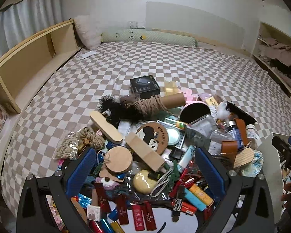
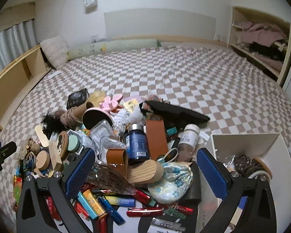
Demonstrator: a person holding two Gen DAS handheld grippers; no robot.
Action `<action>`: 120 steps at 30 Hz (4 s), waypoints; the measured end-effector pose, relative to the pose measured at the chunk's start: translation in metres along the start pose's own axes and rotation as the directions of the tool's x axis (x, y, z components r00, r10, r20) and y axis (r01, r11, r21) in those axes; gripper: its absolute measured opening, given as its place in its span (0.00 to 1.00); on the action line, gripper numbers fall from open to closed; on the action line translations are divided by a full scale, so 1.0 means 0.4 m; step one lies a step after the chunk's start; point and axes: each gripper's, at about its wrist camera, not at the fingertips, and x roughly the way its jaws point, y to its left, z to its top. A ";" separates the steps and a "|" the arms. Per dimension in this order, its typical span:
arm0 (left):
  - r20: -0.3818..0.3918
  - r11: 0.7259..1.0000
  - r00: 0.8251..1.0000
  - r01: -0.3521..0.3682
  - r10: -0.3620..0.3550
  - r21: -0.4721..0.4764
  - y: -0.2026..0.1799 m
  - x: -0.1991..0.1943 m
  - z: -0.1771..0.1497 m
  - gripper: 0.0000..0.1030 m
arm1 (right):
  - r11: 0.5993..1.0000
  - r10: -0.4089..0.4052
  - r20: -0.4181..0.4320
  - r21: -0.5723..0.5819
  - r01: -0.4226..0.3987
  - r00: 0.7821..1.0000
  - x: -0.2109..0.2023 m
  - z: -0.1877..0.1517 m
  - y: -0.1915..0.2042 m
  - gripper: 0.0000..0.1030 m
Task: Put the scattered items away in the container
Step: 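Withdraw both tools from the box back over the pile, then lower both tools toward the pile to reach for the next items, then grasp the light wooden plank with the left tool while the right grasps a clear plastic bag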
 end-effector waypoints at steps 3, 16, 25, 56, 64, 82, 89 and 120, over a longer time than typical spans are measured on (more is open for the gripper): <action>-0.018 1.000 1.000 -0.006 0.007 0.020 -0.003 0.012 -0.005 1.00 | 1.000 0.015 -0.045 0.015 -0.015 0.999 0.021 0.001 0.002 1.00; -0.154 0.995 0.988 0.019 -0.005 0.095 -0.052 0.111 -0.015 1.00 | 0.996 0.044 -0.250 0.083 -0.024 0.967 0.119 -0.025 -0.025 1.00; -0.254 0.999 0.967 0.003 0.010 0.048 -0.015 0.205 -0.017 0.99 | 0.996 0.076 -0.295 -0.015 -0.084 0.953 0.159 -0.029 0.032 1.00; -0.334 0.998 0.940 0.058 -0.068 -0.041 -0.049 0.302 -0.020 0.99 | 0.925 0.278 -0.518 -0.084 -0.371 0.809 0.238 -0.102 0.103 0.55; -0.338 0.999 0.940 0.046 -0.053 -0.027 -0.039 0.299 -0.028 0.99 | 0.892 0.334 -0.558 -0.075 -0.446 0.760 0.210 -0.134 0.132 0.37; -0.363 0.993 0.928 0.040 -0.078 -0.112 0.030 0.311 -0.038 0.99 | 0.801 0.443 -0.592 -0.076 -0.594 0.673 0.192 -0.157 0.274 0.37; -0.373 0.998 0.928 0.000 -0.021 -0.056 0.066 0.309 -0.052 0.99 | 0.823 0.423 -0.573 -0.082 -0.562 0.703 0.210 -0.143 0.277 0.10; -0.424 0.919 0.851 0.152 -0.309 -0.365 0.068 0.373 -0.046 0.98 | 0.852 0.310 -0.500 -0.231 -0.469 0.809 0.151 -0.127 0.253 0.09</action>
